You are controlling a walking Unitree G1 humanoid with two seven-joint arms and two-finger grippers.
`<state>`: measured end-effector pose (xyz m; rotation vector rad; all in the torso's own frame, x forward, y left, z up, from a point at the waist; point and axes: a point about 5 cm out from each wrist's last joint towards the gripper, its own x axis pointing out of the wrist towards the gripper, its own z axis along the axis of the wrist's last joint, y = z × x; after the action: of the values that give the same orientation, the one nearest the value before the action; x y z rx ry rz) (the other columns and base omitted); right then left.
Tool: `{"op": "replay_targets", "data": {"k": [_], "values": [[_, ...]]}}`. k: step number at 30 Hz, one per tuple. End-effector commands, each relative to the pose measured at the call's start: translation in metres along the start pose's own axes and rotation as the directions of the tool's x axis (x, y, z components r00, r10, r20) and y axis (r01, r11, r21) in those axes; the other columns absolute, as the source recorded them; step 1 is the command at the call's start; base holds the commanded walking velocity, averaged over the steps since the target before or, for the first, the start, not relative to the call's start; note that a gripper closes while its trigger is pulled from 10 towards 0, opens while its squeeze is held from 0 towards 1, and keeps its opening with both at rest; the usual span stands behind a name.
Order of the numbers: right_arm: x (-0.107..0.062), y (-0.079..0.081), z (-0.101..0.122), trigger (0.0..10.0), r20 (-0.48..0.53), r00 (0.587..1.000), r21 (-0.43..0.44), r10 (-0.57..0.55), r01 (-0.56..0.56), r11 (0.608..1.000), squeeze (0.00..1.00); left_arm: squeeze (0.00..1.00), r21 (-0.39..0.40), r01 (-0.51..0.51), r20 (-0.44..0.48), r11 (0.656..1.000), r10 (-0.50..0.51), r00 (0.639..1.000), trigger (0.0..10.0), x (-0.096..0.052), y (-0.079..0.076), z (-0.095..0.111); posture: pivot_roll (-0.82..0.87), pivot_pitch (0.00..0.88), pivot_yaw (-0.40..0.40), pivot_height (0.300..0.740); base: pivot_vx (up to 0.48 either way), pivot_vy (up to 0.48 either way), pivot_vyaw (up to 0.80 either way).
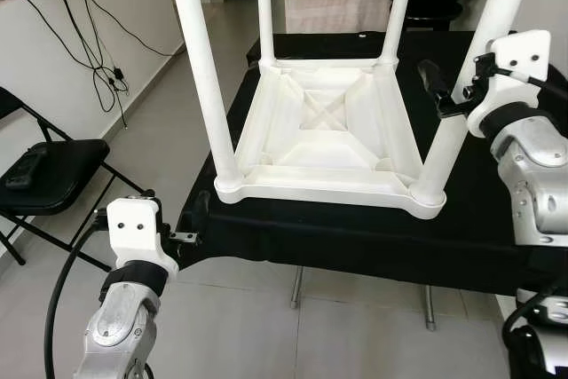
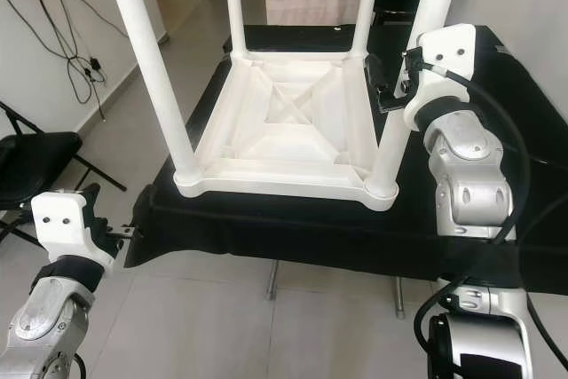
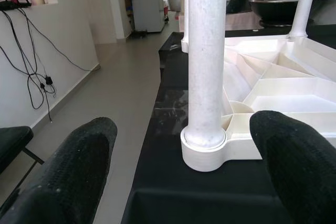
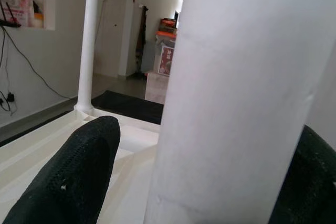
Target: Building children table
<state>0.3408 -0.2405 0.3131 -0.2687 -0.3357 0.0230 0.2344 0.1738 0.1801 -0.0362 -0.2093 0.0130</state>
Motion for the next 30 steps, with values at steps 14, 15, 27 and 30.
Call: {"op": "replay_targets", "data": {"k": [14, 15, 27, 30], "values": [[-0.008, 0.041, -0.01, 10.0, 0.064, 0.988, 0.142, 0.142, -0.15, 0.978, 0.0, 0.0, 0.044, -0.031, -0.035, 0.999, 0.033, 0.999, 10.0, -0.002, 0.003, -0.008, -0.12, 0.093, 0.008, 0.74, 0.0, 0.0, 0.0], [-0.008, 0.041, -0.01, 10.0, 0.064, 0.988, 0.142, 0.142, -0.15, 0.978, 0.0, 0.0, 0.044, -0.031, -0.035, 0.999, 0.033, 0.999, 10.0, -0.002, 0.003, -0.008, -0.12, 0.093, 0.008, 0.74, 0.0, 0.0, 0.0], [-0.098, 0.076, -0.089, 10.0, -0.174, 0.96, 0.208, 0.221, -0.183, 0.961, 0.0, 0.0, 0.081, -0.006, -0.176, 0.997, 0.02, 0.984, 10.0, -0.039, 0.004, -0.03, -0.11, 0.109, 0.051, 0.74, 0.0, 0.0, 0.0], [-0.114, 0.082, -0.106, 10.0, -0.249, 0.944, 0.207, 0.219, -0.169, 0.964, 0.0, 0.0, 0.075, -0.014, -0.187, 0.997, 0.028, 0.982, 10.0, -0.044, 0.004, -0.03, -0.11, 0.111, 0.052, 0.74, 0.0, 0.0, 0.0]]}}
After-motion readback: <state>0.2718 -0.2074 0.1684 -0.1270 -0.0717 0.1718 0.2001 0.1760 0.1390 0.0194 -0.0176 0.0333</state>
